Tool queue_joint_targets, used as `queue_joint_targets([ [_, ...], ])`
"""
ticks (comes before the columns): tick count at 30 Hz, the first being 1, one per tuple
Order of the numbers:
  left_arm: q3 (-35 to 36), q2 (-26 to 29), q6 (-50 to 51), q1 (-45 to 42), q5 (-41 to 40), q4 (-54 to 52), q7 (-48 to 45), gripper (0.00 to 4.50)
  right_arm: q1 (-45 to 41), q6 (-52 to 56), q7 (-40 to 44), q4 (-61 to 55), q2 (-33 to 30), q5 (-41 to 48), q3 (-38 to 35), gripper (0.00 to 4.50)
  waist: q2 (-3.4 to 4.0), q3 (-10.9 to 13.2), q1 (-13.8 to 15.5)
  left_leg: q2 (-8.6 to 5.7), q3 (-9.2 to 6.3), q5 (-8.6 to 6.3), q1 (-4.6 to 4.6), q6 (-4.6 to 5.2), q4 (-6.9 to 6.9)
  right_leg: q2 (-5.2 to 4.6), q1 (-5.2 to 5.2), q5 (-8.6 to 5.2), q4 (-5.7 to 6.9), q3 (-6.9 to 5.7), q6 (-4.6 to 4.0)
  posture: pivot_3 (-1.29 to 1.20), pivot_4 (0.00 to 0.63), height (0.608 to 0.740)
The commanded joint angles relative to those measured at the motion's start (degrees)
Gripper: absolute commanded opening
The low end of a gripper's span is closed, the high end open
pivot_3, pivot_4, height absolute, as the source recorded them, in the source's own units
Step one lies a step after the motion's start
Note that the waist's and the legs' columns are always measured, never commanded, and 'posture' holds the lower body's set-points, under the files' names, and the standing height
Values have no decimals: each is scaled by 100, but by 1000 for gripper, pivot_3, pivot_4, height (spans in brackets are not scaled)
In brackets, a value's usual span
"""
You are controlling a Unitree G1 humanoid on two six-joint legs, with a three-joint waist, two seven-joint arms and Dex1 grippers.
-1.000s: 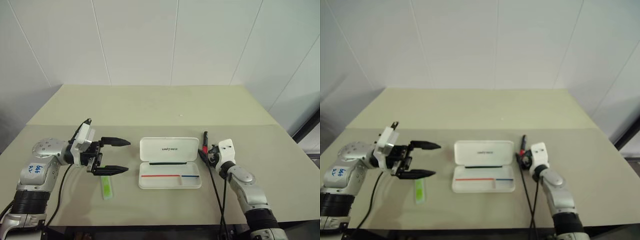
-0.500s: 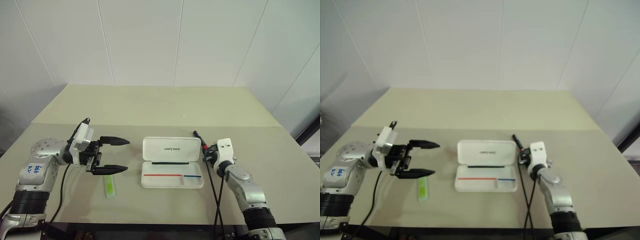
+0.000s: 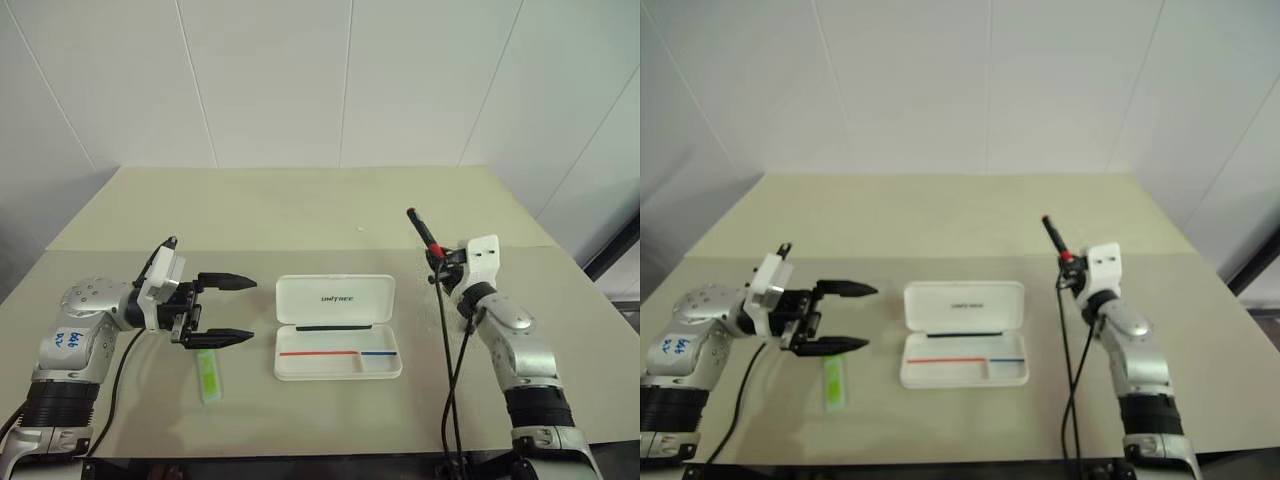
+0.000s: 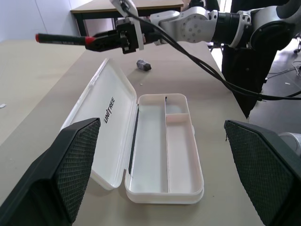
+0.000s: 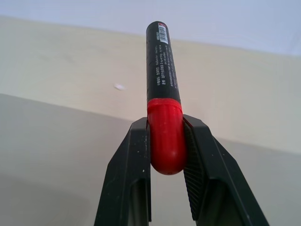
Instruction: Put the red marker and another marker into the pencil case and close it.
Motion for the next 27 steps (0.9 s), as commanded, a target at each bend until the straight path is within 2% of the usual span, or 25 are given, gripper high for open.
queue_joint_targets([
  [1,233,23,-89,145,-158,0,-18,4500,-117,473,719,-1163,-268,678,68,1303,2,1,4,1,0,0,0,0,-2,0,0,-1,0,0,0,0,150,740],
  [8,455,61,-261,492,-163,297,-131,4500,-19,2027,2244,-2854,-1349,2122,377,1303,0,1,39,1,-4,-1,2,-2,2,-2,5,-3,-7,-4,-2,0,150,740],
  [12,455,42,-350,539,-127,346,-103,4500,213,2302,3249,-3220,-2115,2106,998,1303,-3,0,61,1,-7,-1,1,-1,5,-3,8,-4,-12,-8,-4,0,150,740],
  [14,461,10,-348,571,-142,299,-58,4500,280,2153,3588,-3145,-2301,1871,1334,1303,-3,0,62,0,-6,-1,1,-2,5,-4,9,-4,-16,-9,-4,0,150,740],
  [22,475,-73,-356,780,-178,55,94,4500,3,1258,4082,-1890,-1821,904,2231,1303,-4,0,28,2,-3,-1,2,-2,5,-2,6,-3,-13,-8,-4,0,150,740],
  [27,516,-66,-307,884,-216,-92,164,4500,-307,685,4425,-1040,-1543,450,2468,1303,-4,0,38,0,-3,-1,1,-3,5,-5,6,-3,-15,-8,-3,0,150,740],
])
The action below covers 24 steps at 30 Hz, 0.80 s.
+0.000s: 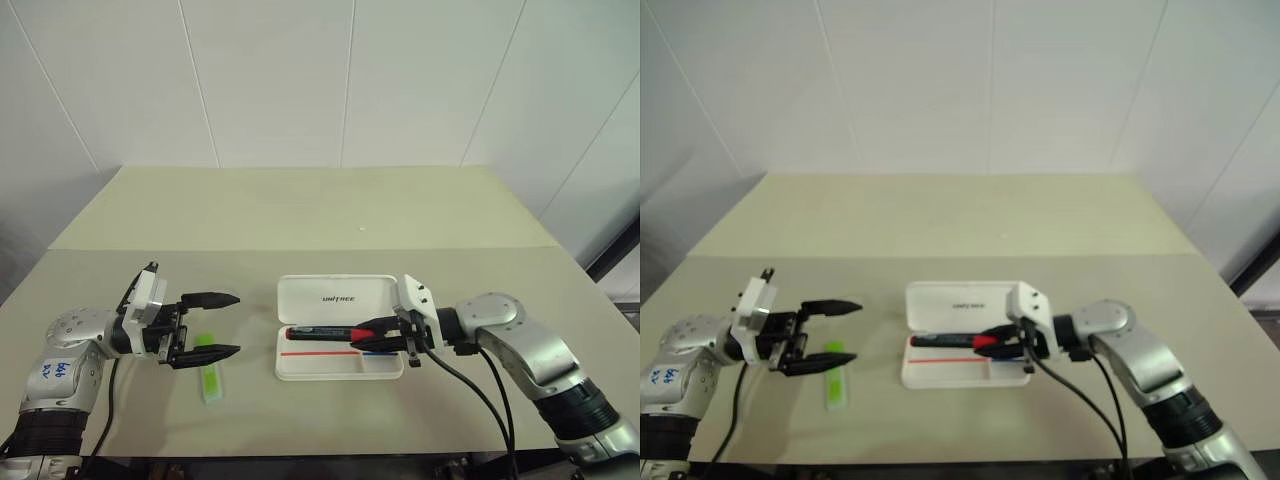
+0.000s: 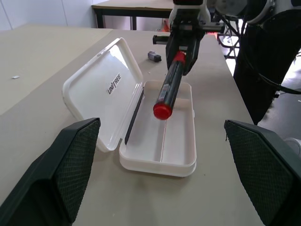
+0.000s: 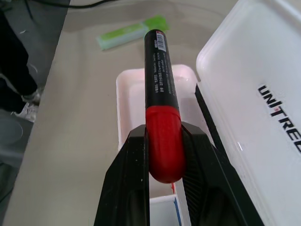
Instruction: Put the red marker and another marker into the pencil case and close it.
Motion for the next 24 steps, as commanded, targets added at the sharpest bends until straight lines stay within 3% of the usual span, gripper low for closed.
queue_joint_targets([
  [1,161,30,-14,67,-151,-272,69,4500,-273,-435,224,388,156,-214,4,1303,0,0,3,0,-1,0,-1,-1,0,0,0,0,1,-1,0,0,150,740],
  [9,242,62,42,235,-231,-458,165,4500,-511,-869,552,1124,375,-551,-16,1303,0,0,0,1,-2,-1,0,-3,0,0,-1,0,2,-1,0,0,150,740],
  [18,220,35,93,304,-272,-598,291,4500,-419,-894,675,1147,350,-642,-96,4402,0,0,0,1,-2,-2,1,-4,4,1,0,0,5,-1,0,0,150,740],
  [24,273,-22,237,530,-337,-993,627,4500,-244,-613,748,617,206,-333,-356,4462,0,0,1,1,-3,-2,0,-5,4,0,0,0,6,-1,0,0,150,740],
])
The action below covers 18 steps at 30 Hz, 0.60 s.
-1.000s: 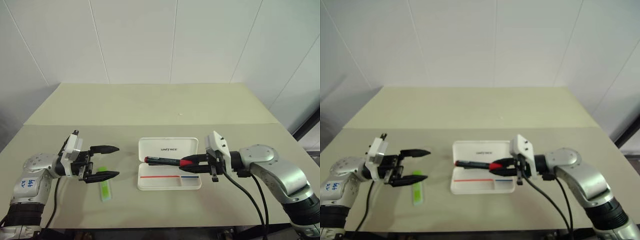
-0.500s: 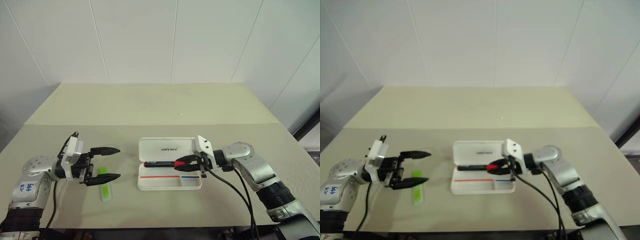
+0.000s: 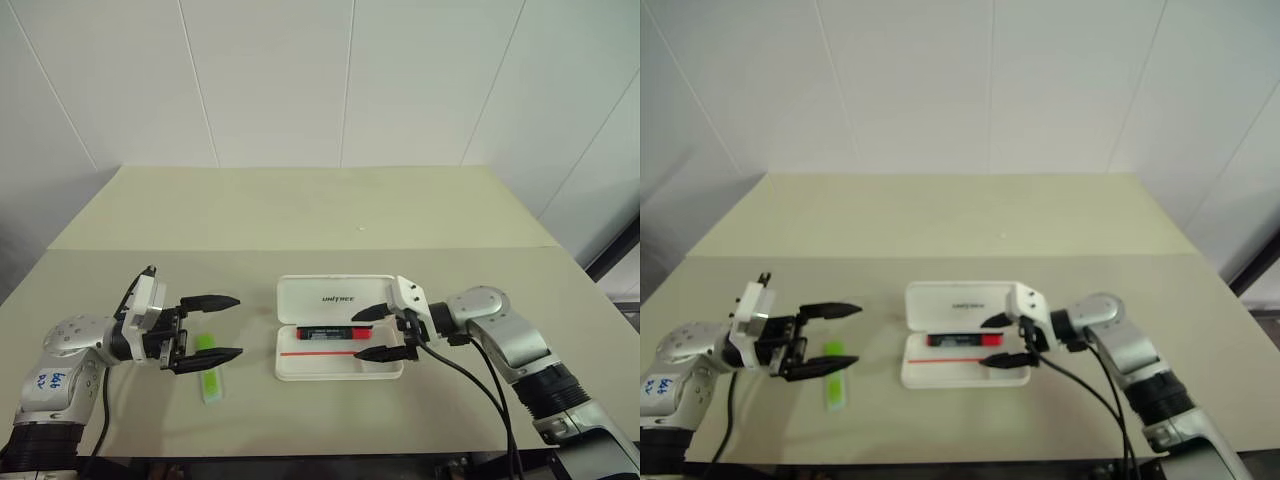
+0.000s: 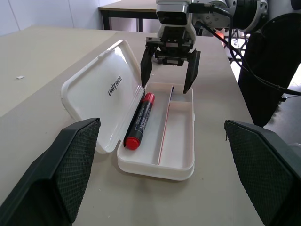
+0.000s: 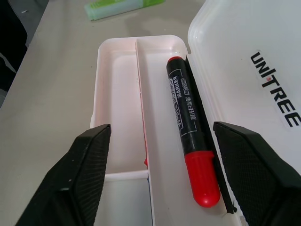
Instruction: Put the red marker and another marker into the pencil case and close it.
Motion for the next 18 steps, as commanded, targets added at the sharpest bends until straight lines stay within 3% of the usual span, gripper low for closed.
queue_joint_targets([
  [1,237,-37,122,216,-174,-452,354,4500,117,215,107,-609,-151,395,-385,4462,0,0,2,0,0,-1,0,-1,0,0,0,0,0,0,0,0,150,740],
  [9,626,-295,1061,905,-162,-1652,2379,4500,872,750,399,-1900,-362,1883,-1372,4462,0,0,34,1,-5,-2,-1,-2,0,-2,4,-1,-2,-1,1,0,150,740],
  [18,883,-1267,2668,1431,-259,-3264,5330,4500,1586,707,674,-1836,-1017,2179,-2085,4462,-2,0,133,-2,-4,-3,3,-3,44,1,25,4,0,0,7,0,150,740],
])
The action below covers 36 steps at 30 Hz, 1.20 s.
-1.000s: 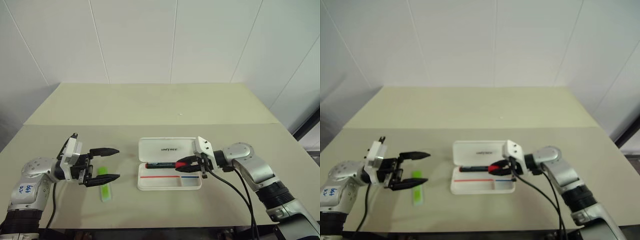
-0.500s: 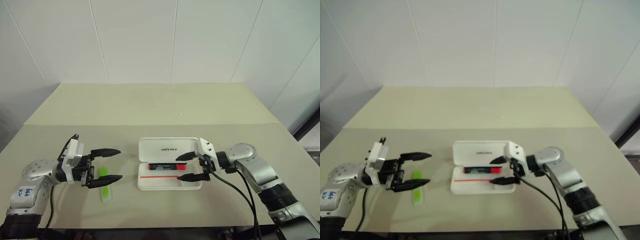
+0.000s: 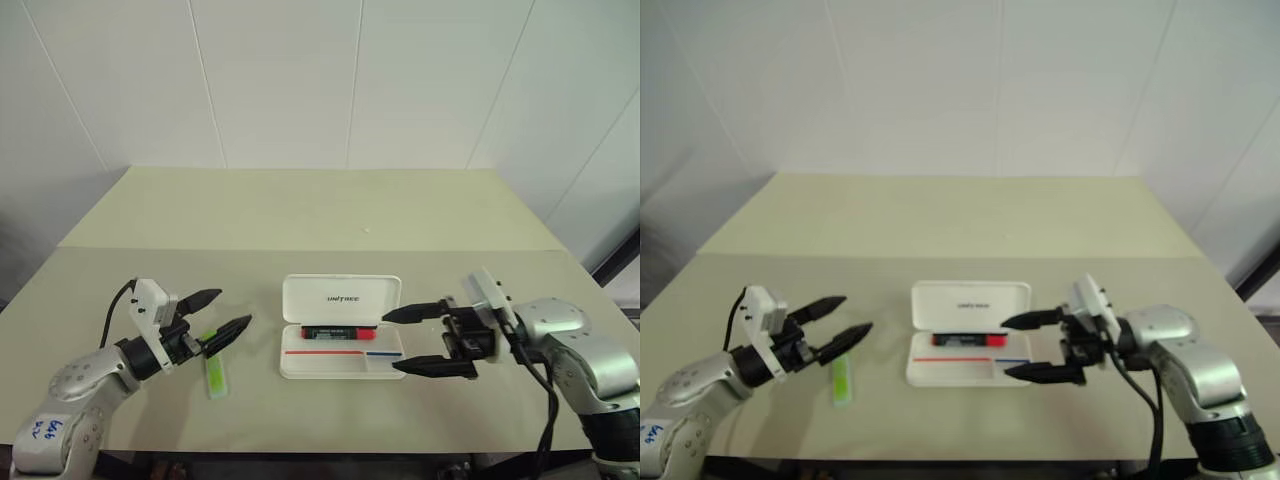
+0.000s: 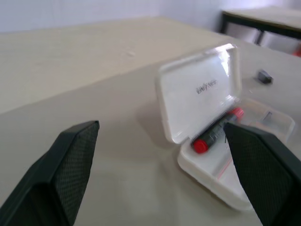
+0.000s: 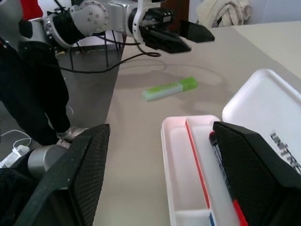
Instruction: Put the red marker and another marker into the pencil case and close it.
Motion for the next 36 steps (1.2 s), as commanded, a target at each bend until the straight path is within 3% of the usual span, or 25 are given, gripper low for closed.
queue_joint_targets([
  [1,146,-188,716,165,-136,-689,1019,4500,115,-128,2,8,-203,-16,-285,4462,0,0,2,0,0,0,0,0,3,0,0,0,0,0,0,0,150,740],
  [12,-1,-1034,3358,330,57,-1662,3497,4500,110,-195,-260,243,-94,-154,-238,4462,-3,0,15,-5,3,0,-1,0,36,3,16,1,-4,4,-4,0,150,740],
  [23,-78,-1642,4699,-279,489,-1362,4134,4500,-90,-248,-232,441,-5,-285,-115,4462,-2,-1,16,-7,3,3,7,-1,40,4,24,-3,-5,4,-18,0,150,740],
  [26,-31,-1709,5209,-438,757,-1206,4273,3875,-68,-250,-258,417,-10,-297,-142,4500,-1,-2,15,-8,2,4,15,-1,43,4,42,-8,-17,4,-28,0,150,740],
  [34,48,-1821,5964,-764,1131,-1195,4061,1303,-50,-257,-309,418,-49,-334,-203,4500,2,-5,-8,-7,8,-6,84,4,26,3,134,-25,-92,4,-66,0,150,740],
  [36,57,-1853,6006,-835,1212,-1167,4022,1088,-58,-253,-319,417,-44,-342,-213,4500,3,-5,-6,-6,7,-8,91,4,23,3,141,-26,-97,4,-67,0,150,740],
])
